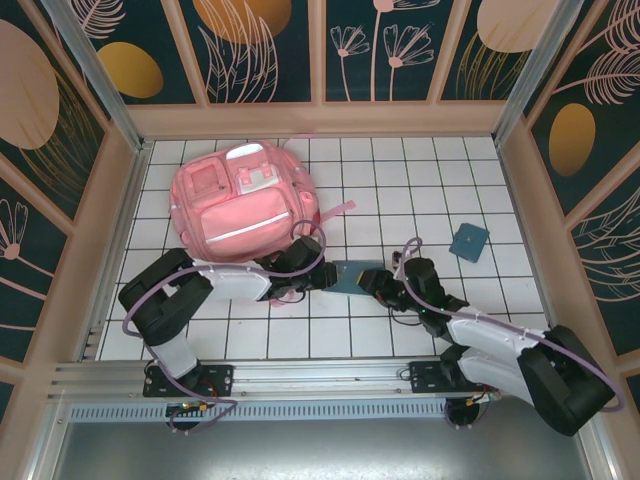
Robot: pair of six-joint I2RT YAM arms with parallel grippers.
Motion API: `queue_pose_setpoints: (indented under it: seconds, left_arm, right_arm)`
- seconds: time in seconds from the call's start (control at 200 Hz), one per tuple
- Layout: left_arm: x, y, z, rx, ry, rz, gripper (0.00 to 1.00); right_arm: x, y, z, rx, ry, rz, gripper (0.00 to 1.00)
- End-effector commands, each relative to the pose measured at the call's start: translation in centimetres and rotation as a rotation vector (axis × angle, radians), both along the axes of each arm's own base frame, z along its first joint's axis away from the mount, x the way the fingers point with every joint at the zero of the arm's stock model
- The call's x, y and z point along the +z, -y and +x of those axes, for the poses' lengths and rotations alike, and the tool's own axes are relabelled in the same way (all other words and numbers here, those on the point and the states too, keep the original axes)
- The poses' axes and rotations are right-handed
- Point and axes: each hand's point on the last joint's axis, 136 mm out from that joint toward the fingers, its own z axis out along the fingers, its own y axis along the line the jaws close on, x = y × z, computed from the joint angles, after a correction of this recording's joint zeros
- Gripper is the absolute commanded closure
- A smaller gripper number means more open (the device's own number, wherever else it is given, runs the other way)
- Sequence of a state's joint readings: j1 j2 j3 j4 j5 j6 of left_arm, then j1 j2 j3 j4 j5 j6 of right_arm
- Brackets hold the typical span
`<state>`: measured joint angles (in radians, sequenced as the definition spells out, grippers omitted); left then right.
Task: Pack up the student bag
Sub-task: Pick up the book from the center of the table, then pick up the student bag from the middle-left of the table.
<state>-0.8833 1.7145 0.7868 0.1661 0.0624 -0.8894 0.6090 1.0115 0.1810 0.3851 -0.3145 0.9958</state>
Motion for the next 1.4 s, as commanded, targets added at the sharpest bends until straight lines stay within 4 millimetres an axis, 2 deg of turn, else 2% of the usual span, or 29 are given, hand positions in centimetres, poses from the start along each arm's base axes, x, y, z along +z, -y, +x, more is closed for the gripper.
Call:
queue_pose_setpoints:
  seconds: [0.0,0.055,0.105,0.13,0.26,0.32,0.385,0.39,0.4,0.465,0.656,0.726,0.831,1.001,1.096,1.196,1.396]
  left_arm:
    - [1.5,-0.7,-0.1,-0.006,0.033,0.048,0.60]
    - [2.2,-0.9,0.4,-0.002,0.058,0.068,0.59]
    - [2.9,-1.2,0.8,0.004,0.083,0.096,0.58]
    - [3.3,-1.5,1.1,0.008,0.097,0.113,0.58]
    - [6.5,-2.9,2.3,0.023,0.191,0.207,0.57]
    - [7.9,-4.2,2.9,0.036,0.244,0.270,0.56]
    - [8.4,-5.9,2.9,0.030,0.287,0.365,0.57]
    - [8.9,-5.8,3.1,0.031,0.297,0.362,0.57]
    - [9.5,-5.8,3.3,0.030,0.310,0.366,0.58]
    - [9.9,-6.9,3.5,0.010,0.344,0.450,0.58]
    - [9.8,-10.8,4.2,0.003,0.392,0.731,0.57]
    - [9.8,-11.4,4.3,-0.001,0.394,0.783,0.57]
    - [9.6,-11.0,4.3,-0.043,0.398,0.790,0.50]
    - [7.8,-11.1,4.6,-0.086,0.386,0.887,0.52]
    - [6.9,-10.2,4.2,-0.132,0.377,0.898,0.49]
    - [6.6,-9.6,4.2,-0.146,0.378,0.895,0.41]
    - [6.5,-8.4,4.2,-0.175,0.373,0.856,0.40]
  right_arm:
    - [1.6,0.8,0.6,-0.036,0.070,0.022,0.68]
    - [1.8,1.2,0.6,-0.049,0.076,0.029,0.74]
    - [1.8,1.4,0.6,-0.051,0.079,0.034,0.86]
    - [1.9,1.4,0.5,-0.050,0.082,0.039,0.88]
    - [2.3,1.5,0.5,-0.048,0.097,0.045,0.89]
    - [2.4,1.5,0.4,-0.045,0.103,0.049,0.92]
    - [2.5,1.6,0.4,-0.044,0.107,0.055,0.93]
    - [2.5,1.6,0.4,-0.044,0.108,0.056,0.93]
    - [2.5,1.6,0.4,-0.043,0.108,0.057,0.94]
    - [2.6,1.5,0.3,-0.039,0.112,0.066,1.00]
    - [2.7,1.6,0.1,-0.038,0.124,0.078,0.98]
    - [2.8,1.5,0.1,-0.035,0.128,0.084,0.98]
    - [2.9,1.4,0.0,-0.030,0.130,0.089,0.97]
    - [2.8,1.3,-0.1,-0.022,0.129,0.095,0.97]
    - [2.7,1.4,-0.2,-0.023,0.130,0.098,0.97]
    - [2.8,1.3,-0.2,-0.020,0.130,0.103,0.97]
    - [3.0,1.2,-0.2,-0.016,0.135,0.106,0.97]
